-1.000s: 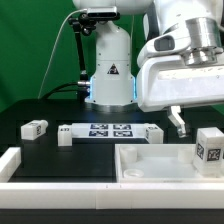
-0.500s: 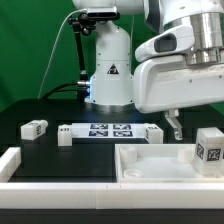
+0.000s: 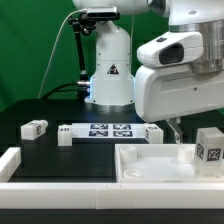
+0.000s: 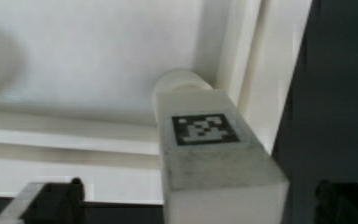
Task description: Assemble one leg
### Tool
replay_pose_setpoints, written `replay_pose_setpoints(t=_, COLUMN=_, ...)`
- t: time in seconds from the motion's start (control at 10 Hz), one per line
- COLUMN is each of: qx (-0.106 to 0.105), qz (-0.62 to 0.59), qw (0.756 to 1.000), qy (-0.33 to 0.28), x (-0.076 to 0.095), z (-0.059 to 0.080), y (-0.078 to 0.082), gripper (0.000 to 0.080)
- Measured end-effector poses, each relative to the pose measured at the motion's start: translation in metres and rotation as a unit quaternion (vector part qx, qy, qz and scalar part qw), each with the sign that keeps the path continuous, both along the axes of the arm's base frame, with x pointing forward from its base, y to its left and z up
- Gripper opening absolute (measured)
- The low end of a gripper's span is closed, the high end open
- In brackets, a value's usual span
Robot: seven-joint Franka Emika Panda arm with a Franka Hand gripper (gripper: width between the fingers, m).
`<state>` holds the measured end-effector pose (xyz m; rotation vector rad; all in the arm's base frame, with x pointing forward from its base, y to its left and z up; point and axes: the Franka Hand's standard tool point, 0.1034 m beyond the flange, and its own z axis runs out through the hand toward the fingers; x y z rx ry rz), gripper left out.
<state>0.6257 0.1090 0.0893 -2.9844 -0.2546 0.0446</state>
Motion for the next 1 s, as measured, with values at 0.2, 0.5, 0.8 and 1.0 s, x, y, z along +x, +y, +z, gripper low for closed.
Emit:
replay_pose_setpoints(t=0.2, qx=0.000, qz=0.000, qw=1.000, qy=-0.003, x=0.0011, z=-0.0008, y=0.0005, gripper=0.0649)
replay_pose_setpoints(t=0.5, qx=0.000, qz=-0.005, qw=1.000, qy=-0.002, x=0.0011, z=-0.0008, y=0.0004, gripper=0.0392)
replay_pose_setpoints(t=0.8, qx=0.001, qz=-0.040, qw=0.999, qy=0.002, x=0.0010, z=-0.0008, y=0.0010, gripper=0.0290)
replay_pose_setpoints(t=1.0, qx=0.005, qz=-0.175, qw=0.985, qy=0.009, x=0.0006, z=-0.0010, y=0.0020, gripper=0.0290)
